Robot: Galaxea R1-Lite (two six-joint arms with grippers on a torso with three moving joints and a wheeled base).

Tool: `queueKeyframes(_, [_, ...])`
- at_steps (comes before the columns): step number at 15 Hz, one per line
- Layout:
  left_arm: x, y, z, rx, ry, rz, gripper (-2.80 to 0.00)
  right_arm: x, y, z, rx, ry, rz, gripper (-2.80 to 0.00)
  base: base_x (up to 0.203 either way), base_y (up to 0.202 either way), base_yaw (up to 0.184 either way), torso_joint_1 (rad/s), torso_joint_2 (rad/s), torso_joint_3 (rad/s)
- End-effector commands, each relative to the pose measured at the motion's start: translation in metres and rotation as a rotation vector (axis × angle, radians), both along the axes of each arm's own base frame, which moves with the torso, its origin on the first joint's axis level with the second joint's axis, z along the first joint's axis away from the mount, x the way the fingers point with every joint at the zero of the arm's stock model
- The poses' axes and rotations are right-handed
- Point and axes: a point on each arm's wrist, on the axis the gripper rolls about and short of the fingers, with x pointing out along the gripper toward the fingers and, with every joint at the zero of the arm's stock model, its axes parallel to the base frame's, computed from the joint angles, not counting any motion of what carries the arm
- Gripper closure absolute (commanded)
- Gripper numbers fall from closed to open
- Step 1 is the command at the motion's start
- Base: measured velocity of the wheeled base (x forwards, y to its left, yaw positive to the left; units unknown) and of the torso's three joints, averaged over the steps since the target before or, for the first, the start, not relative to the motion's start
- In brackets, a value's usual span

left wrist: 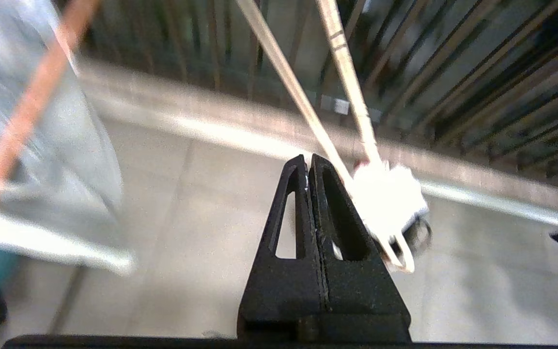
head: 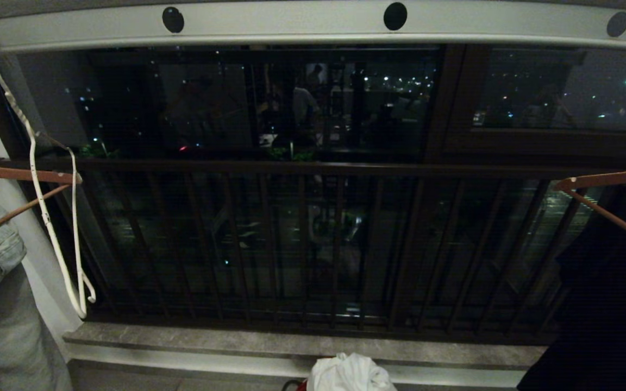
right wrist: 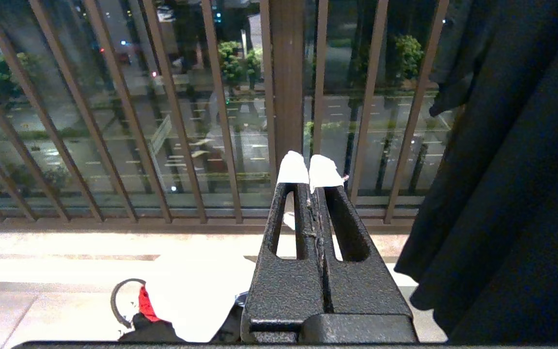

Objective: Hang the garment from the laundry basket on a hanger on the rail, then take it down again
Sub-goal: Pick up the clothes rack on the clothesline

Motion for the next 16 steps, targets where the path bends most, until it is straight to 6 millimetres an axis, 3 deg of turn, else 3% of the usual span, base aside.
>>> queueKeyframes(1, [0.033,-0.002,-0.014,-0.005,0.100,-0.016,0.00,0.000,0.000,0.000,-0.001,0.002,0.000,0.00,0.000,0.000,0.000,0.000,0.00,0.000])
queueKeyframes(4, [0.039,-0.006,-0.014,-0.023,0.100,-0.032,0.00,0.000,0.000,0.000,0.000,0.000,0.000,0.00,0.000,0.000,0.000,0.000,0.00,0.000])
queueKeyframes(10, [0.025,-0.007,-0.005,-0.035,0.046,-0.036,0.00,0.000,0.000,0.000,0.000,0.000,-0.001,0.00,0.000,0.000,0.000,0.000,0.00,0.000])
queueKeyframes(11, [0.022,-0.007,-0.004,-0.034,0.037,-0.034,-2.80,0.000,0.000,0.000,0.000,0.001,0.000,0.00,0.000,0.000,0.000,0.000,0.00,0.000])
queueKeyframes(14, [0.007,-0.005,0.003,-0.025,-0.016,-0.004,-2.80,0.000,0.000,0.000,0.000,0.001,0.000,0.00,0.000,0.000,0.000,0.000,0.00,0.000])
queueKeyframes(16, [0.010,-0.005,0.002,-0.023,-0.008,-0.004,-2.80,0.000,0.000,0.000,0.000,0.001,0.000,0.00,0.000,0.000,0.000,0.000,0.00,0.000])
